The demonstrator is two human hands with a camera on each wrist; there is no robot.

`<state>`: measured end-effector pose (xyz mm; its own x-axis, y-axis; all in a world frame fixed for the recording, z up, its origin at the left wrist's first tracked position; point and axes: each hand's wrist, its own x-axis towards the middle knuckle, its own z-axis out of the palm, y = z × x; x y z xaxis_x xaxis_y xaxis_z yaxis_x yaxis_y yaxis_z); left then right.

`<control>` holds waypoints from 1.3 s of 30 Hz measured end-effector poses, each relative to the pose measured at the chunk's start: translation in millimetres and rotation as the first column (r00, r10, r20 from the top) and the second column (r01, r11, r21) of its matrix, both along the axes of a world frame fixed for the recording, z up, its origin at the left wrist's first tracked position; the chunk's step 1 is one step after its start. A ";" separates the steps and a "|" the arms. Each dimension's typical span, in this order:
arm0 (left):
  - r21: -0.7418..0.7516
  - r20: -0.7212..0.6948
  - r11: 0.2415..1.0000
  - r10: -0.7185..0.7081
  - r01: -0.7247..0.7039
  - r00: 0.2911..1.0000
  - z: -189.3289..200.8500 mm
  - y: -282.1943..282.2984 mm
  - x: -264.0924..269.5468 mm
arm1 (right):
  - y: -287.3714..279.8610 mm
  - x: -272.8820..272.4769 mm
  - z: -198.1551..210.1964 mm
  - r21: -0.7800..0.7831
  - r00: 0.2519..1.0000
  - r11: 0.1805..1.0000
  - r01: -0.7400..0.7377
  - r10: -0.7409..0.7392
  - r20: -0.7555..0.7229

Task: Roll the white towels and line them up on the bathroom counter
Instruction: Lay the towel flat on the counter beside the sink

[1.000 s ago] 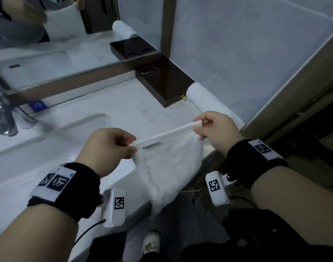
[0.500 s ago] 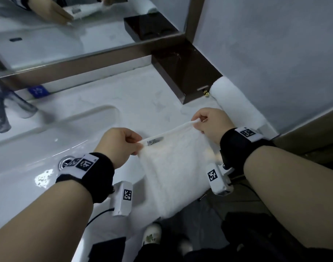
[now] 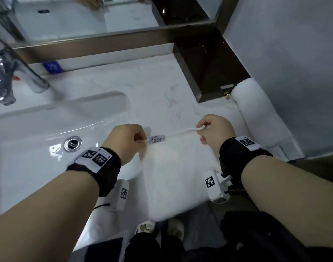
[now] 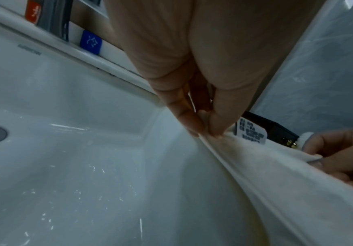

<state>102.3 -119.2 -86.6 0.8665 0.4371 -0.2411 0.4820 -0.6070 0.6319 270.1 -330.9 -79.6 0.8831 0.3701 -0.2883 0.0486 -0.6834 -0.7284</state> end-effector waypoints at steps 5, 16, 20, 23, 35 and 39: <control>0.114 0.003 0.989 -0.098 0.097 0.995 -0.6 -4.2 2.9 | 0.5 4.7 -0.7 0.021 0.998 1.000 -0.018 0.020 -0.067; 0.152 0.059 0.974 -0.176 0.165 0.983 4.2 -13.7 -9.0 | -8.0 9.8 5.4 0.082 0.985 0.994 -0.076 0.087 -0.148; 0.112 -0.024 0.987 -0.115 0.117 0.993 3.8 -13.4 -14.3 | -8.1 12.4 7.2 -0.020 0.984 0.989 -0.148 0.145 -0.100; 0.054 -0.076 0.999 -0.003 0.007 0.997 3.6 -13.0 -8.5 | -6.6 11.3 8.3 -0.055 0.975 0.974 -0.220 0.218 -0.047; -0.210 -0.256 0.943 0.201 -0.258 0.945 6.6 -9.3 -3.6 | 1.4 12.8 18.5 -0.393 0.813 0.765 -0.510 0.578 0.071; -0.164 -0.215 0.963 0.177 -0.214 0.961 9.6 -11.4 -6.4 | 2.8 10.2 21.0 -0.495 0.773 0.688 -0.531 0.633 0.050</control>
